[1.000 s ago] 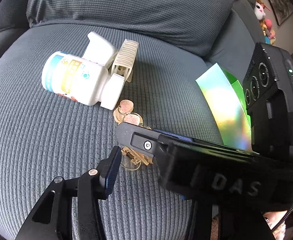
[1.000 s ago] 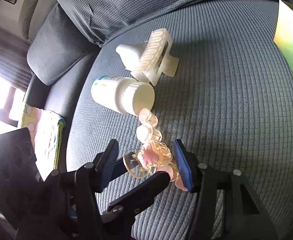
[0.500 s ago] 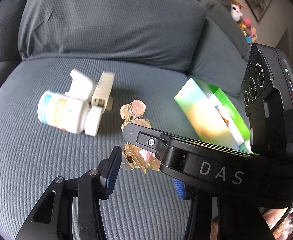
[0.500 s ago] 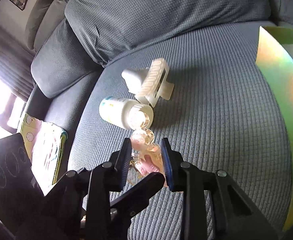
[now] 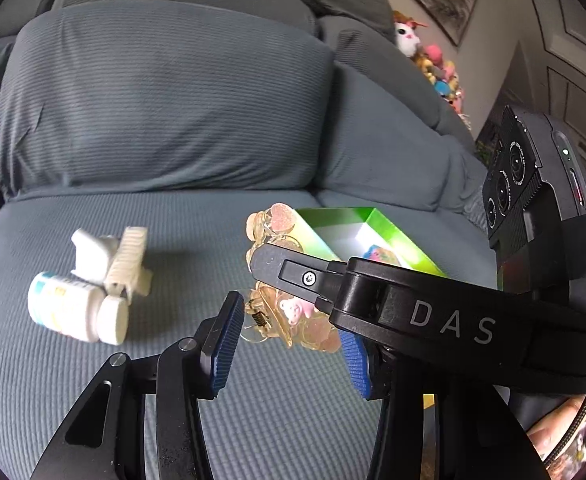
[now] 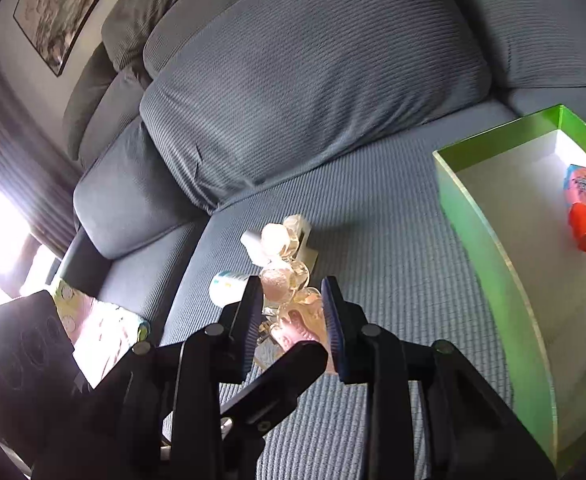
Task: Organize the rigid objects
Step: 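Carry the hair clips with the right gripper into the green box and release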
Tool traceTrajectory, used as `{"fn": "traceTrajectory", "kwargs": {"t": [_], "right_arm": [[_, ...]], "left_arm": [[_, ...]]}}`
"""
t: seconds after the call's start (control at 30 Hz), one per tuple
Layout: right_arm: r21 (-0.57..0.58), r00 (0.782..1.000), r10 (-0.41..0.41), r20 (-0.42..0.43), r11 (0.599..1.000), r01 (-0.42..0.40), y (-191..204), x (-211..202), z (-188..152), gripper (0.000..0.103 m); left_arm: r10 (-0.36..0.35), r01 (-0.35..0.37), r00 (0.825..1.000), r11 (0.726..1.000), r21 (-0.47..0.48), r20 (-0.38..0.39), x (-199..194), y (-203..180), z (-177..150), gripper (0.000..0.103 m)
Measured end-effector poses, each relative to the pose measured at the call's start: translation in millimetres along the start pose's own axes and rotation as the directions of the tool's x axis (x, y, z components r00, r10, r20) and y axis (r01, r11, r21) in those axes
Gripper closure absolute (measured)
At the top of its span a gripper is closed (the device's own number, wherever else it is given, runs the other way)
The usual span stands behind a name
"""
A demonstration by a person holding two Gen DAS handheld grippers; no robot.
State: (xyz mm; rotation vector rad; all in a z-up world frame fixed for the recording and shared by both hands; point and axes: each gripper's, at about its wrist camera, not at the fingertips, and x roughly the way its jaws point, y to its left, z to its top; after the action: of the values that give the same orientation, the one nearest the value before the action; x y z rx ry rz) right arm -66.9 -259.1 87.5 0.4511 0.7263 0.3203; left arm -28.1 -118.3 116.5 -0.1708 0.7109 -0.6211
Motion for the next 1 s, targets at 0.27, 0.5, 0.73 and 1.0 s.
{"fn": "traceTrajectory", "kwargs": {"t": [0.27, 0.5, 0.73, 1.0], "right_arm": [[0.063, 0.993, -0.049, 0.107, 0.997, 0.043, -24, -34, 9, 0.072], [0.124, 0.980, -0.120, 0.160, 0.987, 0.101, -44, -49, 15, 0.072], [0.200, 0.973, -0.157, 0.167, 0.972, 0.122, -74, -61, 18, 0.072], [0.255, 0.971, -0.184, 0.150, 0.956, 0.142, -95, -65, 17, 0.071]], "left_arm": [[-0.082, 0.081, 0.997, 0.993, 0.087, 0.008, 16, -34, 13, 0.055], [-0.164, 0.166, 0.986, 0.980, 0.111, -0.024, 40, -55, 20, 0.055], [-0.197, 0.204, 0.978, 0.971, 0.126, -0.065, 58, -75, 21, 0.055], [-0.209, 0.222, 0.972, 0.966, 0.129, -0.109, 75, -89, 20, 0.055]]}}
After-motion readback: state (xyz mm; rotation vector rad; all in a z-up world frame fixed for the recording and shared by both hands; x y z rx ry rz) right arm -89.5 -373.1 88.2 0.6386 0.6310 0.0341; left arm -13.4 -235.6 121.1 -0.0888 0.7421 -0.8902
